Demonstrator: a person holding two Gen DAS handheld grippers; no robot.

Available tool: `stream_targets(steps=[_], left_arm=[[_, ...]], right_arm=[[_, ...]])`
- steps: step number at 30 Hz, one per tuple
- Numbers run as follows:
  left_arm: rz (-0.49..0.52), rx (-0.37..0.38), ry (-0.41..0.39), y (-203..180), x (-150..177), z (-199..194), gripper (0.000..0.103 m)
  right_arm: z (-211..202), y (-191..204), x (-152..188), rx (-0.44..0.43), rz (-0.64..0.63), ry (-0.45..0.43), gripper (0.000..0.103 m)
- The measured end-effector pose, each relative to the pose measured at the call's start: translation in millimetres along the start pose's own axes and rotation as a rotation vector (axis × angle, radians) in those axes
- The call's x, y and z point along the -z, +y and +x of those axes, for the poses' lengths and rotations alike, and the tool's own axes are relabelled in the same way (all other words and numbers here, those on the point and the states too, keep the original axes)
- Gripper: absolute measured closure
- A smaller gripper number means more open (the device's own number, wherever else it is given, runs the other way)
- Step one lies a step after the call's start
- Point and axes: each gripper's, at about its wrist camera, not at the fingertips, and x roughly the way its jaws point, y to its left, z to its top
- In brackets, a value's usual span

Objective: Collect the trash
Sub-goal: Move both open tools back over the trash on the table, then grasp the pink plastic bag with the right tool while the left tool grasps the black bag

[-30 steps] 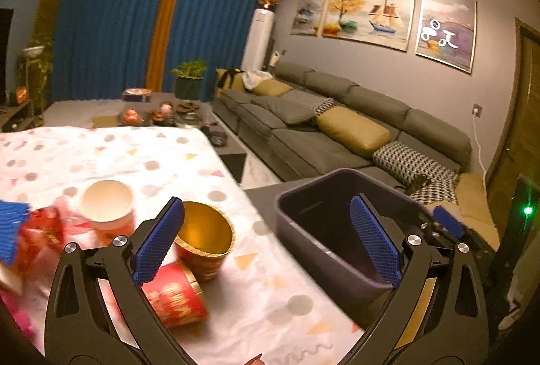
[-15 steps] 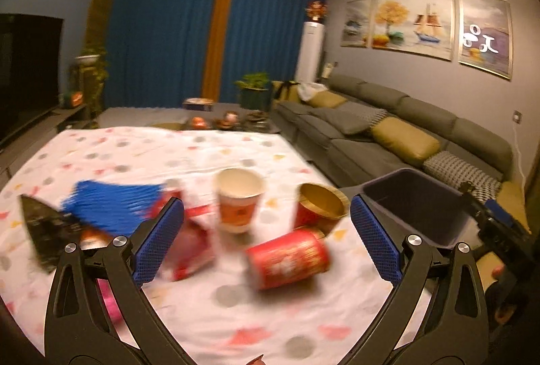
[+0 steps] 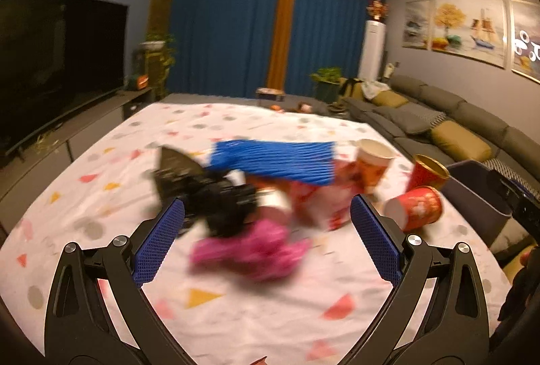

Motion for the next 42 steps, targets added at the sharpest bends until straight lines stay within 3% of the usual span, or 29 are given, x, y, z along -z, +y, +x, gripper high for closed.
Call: stream_targets(steps=[10,17,23,34,40,42], left_arm=[[-0.101,-0.116,-0.027,71.2,-3.9,-19.2,0.006],[-0.142,-0.148,-0.05,97.5,-7.7,-26.0,0.006],[-0.159,-0.164,-0.067,110.8,-10.8,-30.2,0.006],[-0.166,-0.169,-0.057,124.4,-11.1,-23.4,0.006],[-0.159,-0.164,-0.046,122.9,-9.8,-17.8,0.006],[-0.157,-0.158,-0.043,122.1,-9.6,-15.6,0.006]], right_arm=[[16.4,91.8,17.9,-0.168,-0.106,0.085,0.023],[33.0,143.9,34.1,-0.271,-0.175,0.174,0.023],[47.7,176.1,39.3,-0.31,-0.227,0.219,0.027],[79.1,204.6,55.1,-0.314,-0.294,0.312,0.04],[89.2,207.9,59.3,-0.342,-0.303,0.364,0.055],[92.1,209.7,61.5,-0.357,-0.31,0.385,0.067]])
